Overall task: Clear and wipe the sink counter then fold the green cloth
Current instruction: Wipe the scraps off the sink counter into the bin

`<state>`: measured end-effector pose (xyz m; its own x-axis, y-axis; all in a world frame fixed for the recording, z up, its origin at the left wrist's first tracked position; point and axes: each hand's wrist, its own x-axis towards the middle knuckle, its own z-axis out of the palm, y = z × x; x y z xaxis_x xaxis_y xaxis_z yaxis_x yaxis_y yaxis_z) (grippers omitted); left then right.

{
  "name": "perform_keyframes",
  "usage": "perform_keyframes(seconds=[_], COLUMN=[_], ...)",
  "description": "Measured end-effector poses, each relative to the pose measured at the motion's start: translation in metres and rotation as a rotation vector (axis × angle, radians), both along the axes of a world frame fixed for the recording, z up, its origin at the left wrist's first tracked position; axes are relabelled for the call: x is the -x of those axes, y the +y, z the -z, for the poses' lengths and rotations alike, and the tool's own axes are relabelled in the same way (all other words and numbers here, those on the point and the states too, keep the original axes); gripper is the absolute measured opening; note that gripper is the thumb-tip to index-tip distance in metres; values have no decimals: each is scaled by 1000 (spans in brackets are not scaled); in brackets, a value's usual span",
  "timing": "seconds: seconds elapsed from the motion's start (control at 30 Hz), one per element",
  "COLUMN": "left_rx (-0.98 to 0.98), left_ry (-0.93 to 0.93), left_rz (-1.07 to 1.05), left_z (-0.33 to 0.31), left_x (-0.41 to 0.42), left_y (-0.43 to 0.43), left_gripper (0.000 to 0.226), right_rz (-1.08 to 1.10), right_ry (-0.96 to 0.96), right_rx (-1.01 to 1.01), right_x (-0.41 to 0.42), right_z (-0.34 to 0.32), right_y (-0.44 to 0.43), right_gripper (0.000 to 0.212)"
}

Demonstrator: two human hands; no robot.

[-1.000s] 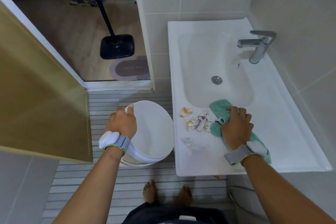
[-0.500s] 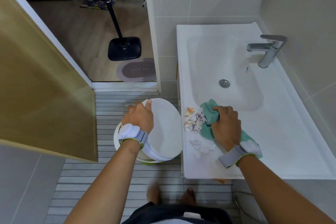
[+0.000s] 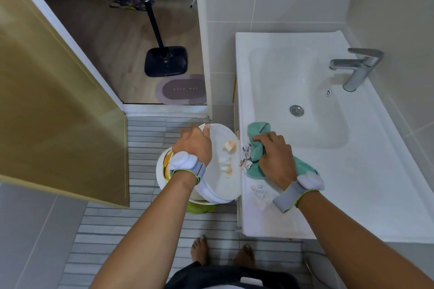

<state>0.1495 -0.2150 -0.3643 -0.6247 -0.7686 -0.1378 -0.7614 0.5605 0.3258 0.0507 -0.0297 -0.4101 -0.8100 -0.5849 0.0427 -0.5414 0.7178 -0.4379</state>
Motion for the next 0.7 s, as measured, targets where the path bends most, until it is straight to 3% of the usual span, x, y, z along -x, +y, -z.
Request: perform_keyframes(seconds=[0.23,0.37,0.5,0.7], left_rx=[14,0,3,8], left_ry=[-6,18,43,45], left_rz=[-10,-14,-39,-70], left_z=[2,8,16,21], left_x=[8,1,-12,-20], left_y=[-5,-9,-11,-10], left_gripper=[56,57,59,59], right_rz=[-191,4,97,-102], right_ry=[-58,-25,9,-134], right_rx=[147,282,148,77], right_x=[5,13,17,4], right_z=[-7,-12,-7,7], right_y=[-14,-8,3,-9], right_gripper=[52,52,50,55])
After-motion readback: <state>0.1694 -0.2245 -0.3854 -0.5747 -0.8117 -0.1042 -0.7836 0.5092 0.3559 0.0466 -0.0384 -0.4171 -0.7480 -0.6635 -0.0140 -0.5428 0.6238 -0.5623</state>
